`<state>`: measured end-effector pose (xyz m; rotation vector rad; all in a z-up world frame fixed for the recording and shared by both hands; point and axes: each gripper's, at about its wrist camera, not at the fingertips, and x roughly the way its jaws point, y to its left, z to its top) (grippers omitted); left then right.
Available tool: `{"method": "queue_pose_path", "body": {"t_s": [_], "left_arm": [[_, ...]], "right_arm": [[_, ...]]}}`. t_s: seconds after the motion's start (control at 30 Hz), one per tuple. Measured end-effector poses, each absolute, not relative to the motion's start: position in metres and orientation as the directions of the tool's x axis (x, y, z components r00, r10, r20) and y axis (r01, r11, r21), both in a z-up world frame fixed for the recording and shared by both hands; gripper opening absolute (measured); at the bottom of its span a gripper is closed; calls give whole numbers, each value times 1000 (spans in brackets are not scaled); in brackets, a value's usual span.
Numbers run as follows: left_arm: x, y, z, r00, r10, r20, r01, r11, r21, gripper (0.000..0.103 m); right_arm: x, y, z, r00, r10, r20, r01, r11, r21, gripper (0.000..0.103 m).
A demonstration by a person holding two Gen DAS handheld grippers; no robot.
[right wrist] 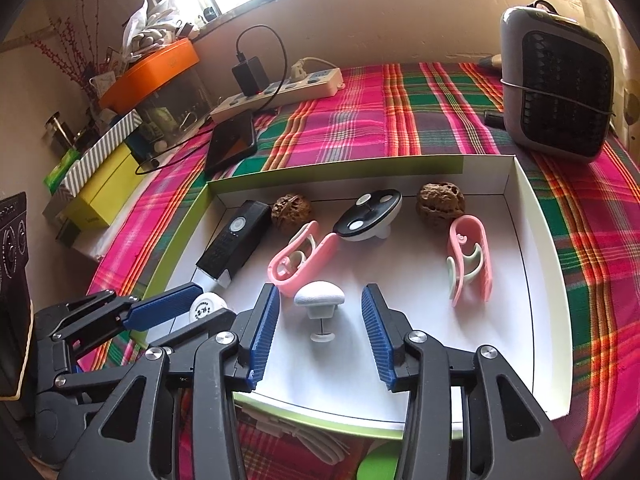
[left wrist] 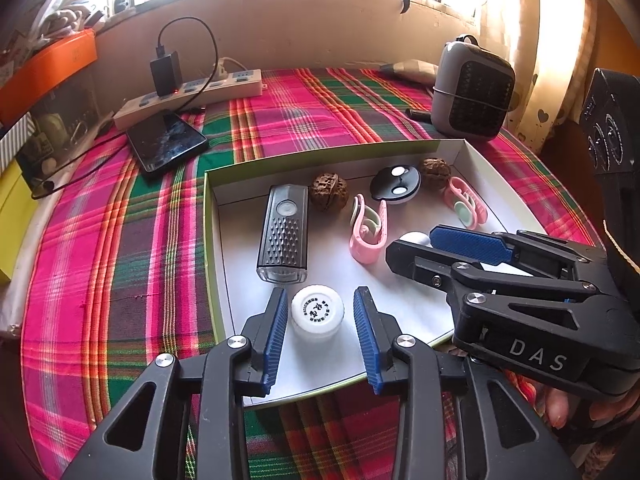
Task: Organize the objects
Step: 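Open the left tool to drop the container while the right tool releases the mushroom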
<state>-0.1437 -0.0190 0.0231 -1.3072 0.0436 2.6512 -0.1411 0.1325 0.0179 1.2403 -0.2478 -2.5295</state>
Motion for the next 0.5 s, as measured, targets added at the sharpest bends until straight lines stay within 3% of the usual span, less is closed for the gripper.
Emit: {"method": "queue_pose_path", "body": {"t_s": [0.5], "left_arm": [[-131,-22,32,-607,141,-782,-157,-986,-56,33]], "right_arm": [[-131,137,28,-601,-331,-728,181,-943,279,44]]}}
